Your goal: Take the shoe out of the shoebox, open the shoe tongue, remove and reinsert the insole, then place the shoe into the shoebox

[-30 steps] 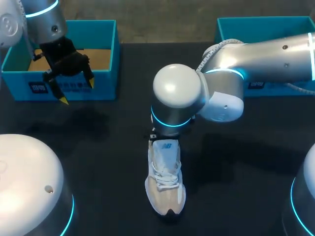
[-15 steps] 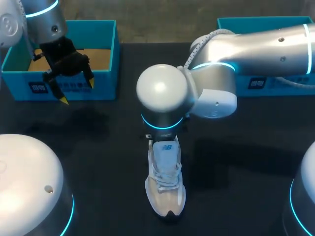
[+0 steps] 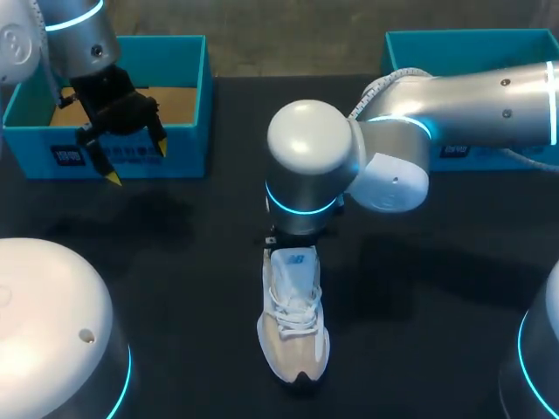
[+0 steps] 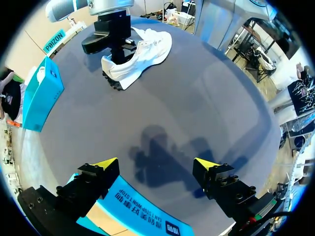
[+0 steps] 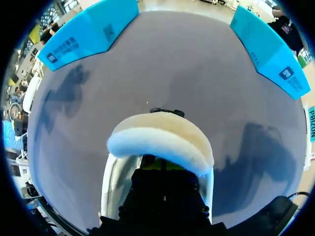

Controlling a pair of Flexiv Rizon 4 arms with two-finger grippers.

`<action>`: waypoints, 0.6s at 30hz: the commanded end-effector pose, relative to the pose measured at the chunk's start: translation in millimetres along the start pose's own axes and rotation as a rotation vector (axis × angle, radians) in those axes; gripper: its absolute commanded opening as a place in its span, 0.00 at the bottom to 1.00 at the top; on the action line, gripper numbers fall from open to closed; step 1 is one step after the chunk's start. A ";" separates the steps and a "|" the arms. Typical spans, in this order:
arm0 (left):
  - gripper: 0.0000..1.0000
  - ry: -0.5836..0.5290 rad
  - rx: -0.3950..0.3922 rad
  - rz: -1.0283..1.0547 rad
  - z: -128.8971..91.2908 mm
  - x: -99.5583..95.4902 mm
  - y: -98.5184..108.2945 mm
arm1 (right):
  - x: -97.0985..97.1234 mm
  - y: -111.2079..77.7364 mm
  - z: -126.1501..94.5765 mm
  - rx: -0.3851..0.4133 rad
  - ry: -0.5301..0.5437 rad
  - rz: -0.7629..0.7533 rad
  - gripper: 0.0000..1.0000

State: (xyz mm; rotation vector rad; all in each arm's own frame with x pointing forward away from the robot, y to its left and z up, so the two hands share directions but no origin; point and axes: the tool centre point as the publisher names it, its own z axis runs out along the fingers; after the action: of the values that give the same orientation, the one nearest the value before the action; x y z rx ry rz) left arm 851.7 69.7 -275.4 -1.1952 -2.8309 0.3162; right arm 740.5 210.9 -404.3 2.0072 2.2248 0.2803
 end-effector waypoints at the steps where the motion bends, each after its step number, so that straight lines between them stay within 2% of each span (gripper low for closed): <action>1: 1.00 0.001 -0.003 0.000 -0.3 0.4 -0.1 | 3.3 -4.7 -17.9 -0.015 -0.015 -0.003 0.00; 9: 1.00 0.001 -0.003 0.000 -0.3 0.4 -0.1 | 5.3 -0.5 -49.3 0.013 -0.049 -0.019 0.00; 18: 1.00 0.001 -0.003 0.000 -0.3 0.4 -0.1 | 0.2 -3.8 -53.0 0.125 -0.050 -0.009 0.00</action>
State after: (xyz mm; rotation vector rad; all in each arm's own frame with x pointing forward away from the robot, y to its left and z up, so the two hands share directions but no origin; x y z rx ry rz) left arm 851.7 69.7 -275.4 -1.1954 -2.8308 0.3162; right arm 721.5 211.8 -351.8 2.0268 2.2584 0.1030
